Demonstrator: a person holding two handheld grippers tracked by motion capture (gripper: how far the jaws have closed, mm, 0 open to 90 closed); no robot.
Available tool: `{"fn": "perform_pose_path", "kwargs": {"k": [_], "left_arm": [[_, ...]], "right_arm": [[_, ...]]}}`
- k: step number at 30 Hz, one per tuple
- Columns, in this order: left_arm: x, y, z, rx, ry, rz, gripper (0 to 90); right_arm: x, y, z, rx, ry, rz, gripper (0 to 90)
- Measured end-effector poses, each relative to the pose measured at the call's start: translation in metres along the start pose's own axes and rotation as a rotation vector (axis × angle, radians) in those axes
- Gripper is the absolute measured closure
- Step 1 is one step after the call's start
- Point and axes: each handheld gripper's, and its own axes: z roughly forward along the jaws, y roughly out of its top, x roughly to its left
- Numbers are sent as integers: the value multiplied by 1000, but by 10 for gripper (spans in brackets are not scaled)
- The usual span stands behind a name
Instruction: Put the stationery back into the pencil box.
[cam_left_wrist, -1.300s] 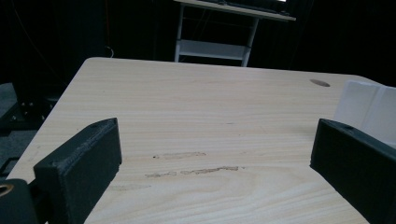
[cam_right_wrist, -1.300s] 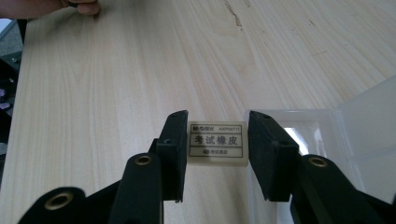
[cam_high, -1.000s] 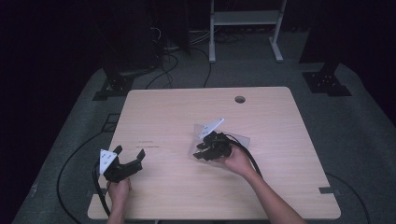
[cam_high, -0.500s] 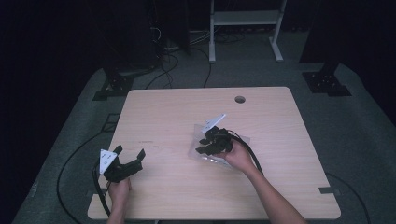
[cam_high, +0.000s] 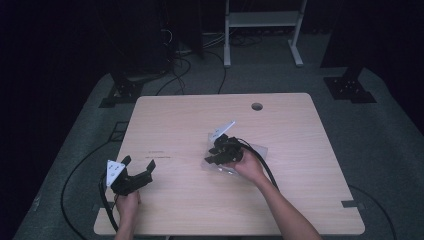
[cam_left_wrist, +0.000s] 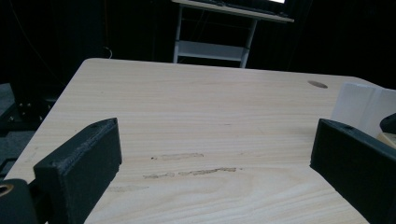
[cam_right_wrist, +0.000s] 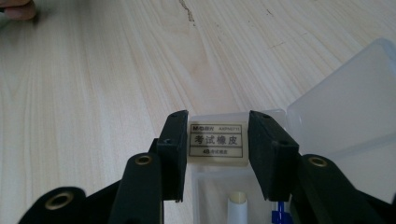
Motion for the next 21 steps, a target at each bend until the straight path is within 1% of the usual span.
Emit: {"fn": "perform_pose_path", "kwargs": {"k": [7,10,11,12,19,21], "left_arm": [[1,0,0,-4,2,-3,11],[1,0,-1,-4,2,-5,11],[1,0,0,-4,1,-5,11],[1,0,0,-4,2,-4,11],[1,0,0,-8,5,-14,11],[2,0,1,-8,8,-14,11]], "right_arm": [[-3,3,6,12,-5,2,586],[-5,3,9,16,-3,15,586],[-5,3,11,18,-4,22,586],[-6,3,12,24,-2,14,586],[-11,0,20,40,-2,32,586],[-12,0,21,46,-4,28,586]]}}
